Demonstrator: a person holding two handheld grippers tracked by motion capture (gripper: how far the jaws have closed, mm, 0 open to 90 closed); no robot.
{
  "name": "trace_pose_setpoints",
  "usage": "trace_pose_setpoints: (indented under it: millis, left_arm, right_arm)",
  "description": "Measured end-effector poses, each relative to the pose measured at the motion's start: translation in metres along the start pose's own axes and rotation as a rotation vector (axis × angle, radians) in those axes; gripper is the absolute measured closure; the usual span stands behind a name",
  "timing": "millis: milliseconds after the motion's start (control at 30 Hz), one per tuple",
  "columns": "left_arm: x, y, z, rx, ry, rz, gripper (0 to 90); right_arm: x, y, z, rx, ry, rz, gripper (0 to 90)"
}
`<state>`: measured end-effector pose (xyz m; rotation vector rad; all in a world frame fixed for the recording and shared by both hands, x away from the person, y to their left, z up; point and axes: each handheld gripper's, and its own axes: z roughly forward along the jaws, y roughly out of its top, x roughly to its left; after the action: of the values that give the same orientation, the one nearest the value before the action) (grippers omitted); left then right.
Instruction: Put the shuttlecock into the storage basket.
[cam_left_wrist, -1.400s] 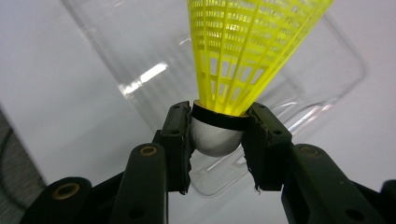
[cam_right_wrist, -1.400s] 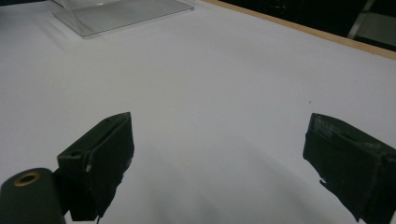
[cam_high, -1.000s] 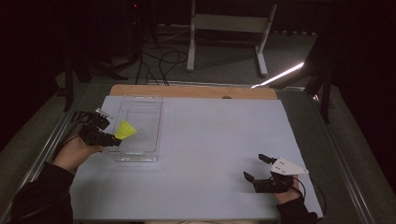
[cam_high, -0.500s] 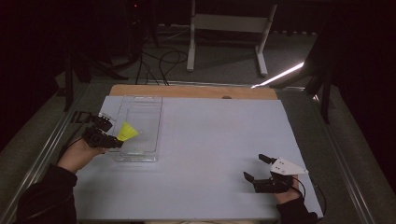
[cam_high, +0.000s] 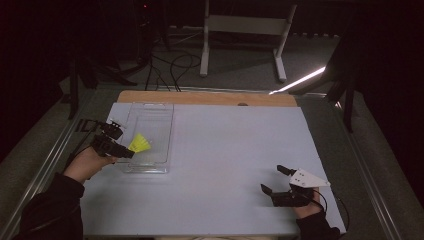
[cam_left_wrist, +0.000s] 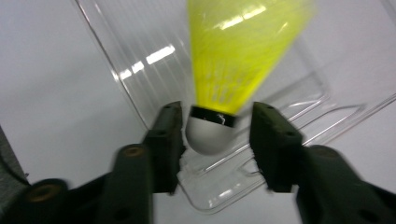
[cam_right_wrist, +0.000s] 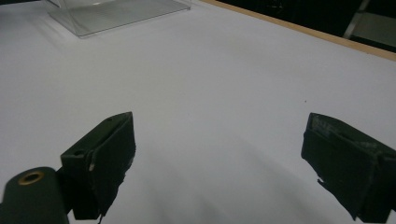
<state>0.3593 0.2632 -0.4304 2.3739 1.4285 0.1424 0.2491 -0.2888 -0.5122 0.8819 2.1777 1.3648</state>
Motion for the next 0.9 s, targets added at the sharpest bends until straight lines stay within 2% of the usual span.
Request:
trace_pose_setpoints:
  millis: [67, 167, 267, 300, 433, 533, 567, 667, 900]
  left_arm:
    - [-0.001, 0.002, -0.003, -0.013, 0.013, -0.002, 43.3]
    - [-0.002, 0.005, -0.009, -0.032, 0.022, -0.004, 36.1]
    - [-0.003, 0.006, -0.011, -0.030, 0.033, 0.002, 27.2]
    - [-0.004, 0.006, -0.011, -0.028, 0.040, 0.012, 26.2]
    - [-0.005, 0.005, -0.011, -0.030, 0.039, 0.010, 19.6]
    - [-0.004, 0.005, -0.011, -0.035, 0.024, 0.012, 14.5]
    - [-0.004, 0.006, -0.011, -0.040, -0.005, 0.011, 13.2]
    - [-0.004, 0.006, -0.013, -0.053, -0.027, 0.017, 2.2]
    - [-0.005, 0.009, -0.017, -0.094, -0.023, 0.030, 0.0]
  right_arm:
    - [0.000, 0.000, 0.000, 0.000, 0.001, -0.003, 9.9]
    - [0.000, 0.000, 0.000, 0.001, 0.001, -0.003, 9.9]
    - [0.000, 0.000, -0.001, -0.001, 0.002, -0.001, 9.9]
    - [0.000, 0.000, -0.001, -0.001, 0.002, -0.001, 9.8]
    - [0.000, 0.000, -0.001, -0.001, 0.002, -0.001, 9.9]
    - [0.000, 0.000, -0.001, -0.001, 0.002, -0.002, 9.8]
    - [0.000, 0.000, -0.001, -0.001, 0.002, -0.001, 9.9]
    - [0.000, 0.000, -0.001, -0.001, 0.001, 0.000, 9.8]
    - [0.000, 0.000, -0.001, -0.001, 0.010, 0.009, 9.9]
